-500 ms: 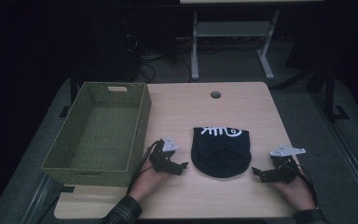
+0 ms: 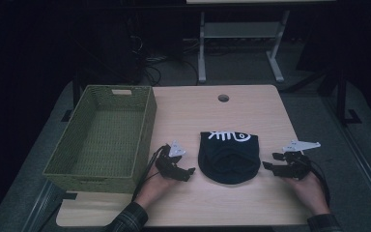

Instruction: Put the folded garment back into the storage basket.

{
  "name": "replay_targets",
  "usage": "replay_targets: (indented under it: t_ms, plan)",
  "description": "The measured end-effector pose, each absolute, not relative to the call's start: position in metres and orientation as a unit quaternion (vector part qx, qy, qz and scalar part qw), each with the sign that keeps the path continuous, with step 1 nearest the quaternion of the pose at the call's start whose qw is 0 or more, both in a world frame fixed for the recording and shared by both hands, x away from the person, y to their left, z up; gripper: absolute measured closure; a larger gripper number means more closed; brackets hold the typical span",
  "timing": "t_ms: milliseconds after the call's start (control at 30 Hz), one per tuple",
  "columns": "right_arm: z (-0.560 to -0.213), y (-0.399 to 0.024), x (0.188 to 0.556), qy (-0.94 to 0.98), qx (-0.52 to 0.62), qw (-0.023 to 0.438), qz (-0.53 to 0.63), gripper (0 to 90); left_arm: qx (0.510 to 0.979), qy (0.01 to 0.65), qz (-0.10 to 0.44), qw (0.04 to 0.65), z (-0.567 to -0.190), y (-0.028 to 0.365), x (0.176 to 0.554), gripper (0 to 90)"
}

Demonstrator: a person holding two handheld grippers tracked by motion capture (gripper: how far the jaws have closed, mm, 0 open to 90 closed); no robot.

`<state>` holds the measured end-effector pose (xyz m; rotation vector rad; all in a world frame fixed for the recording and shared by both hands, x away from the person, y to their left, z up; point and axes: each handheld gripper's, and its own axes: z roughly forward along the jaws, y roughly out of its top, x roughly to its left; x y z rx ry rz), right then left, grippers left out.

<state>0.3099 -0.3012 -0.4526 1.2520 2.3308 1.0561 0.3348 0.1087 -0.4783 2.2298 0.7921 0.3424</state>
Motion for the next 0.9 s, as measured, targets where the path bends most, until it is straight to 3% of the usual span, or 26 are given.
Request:
replay_targets:
  t_ms: [167,433,900]
  plan:
    - [-0.443,-0.300,0.319,0.807,0.436,0.142,0.371,69.2,0.868,0.308,0.133,0.367,-0.478,0.109,0.335,11.9]
    - [-0.435,-0.297,0.340,0.810,0.427,0.134,0.379,88.3,0.869,0.306,0.132,0.366,-0.478,0.109,0.335,11.8]
    - [-0.435,-0.283,0.381,0.809,0.428,0.115,0.386,90.0,0.870,0.305,0.131,0.365,-0.478,0.109,0.334,11.8]
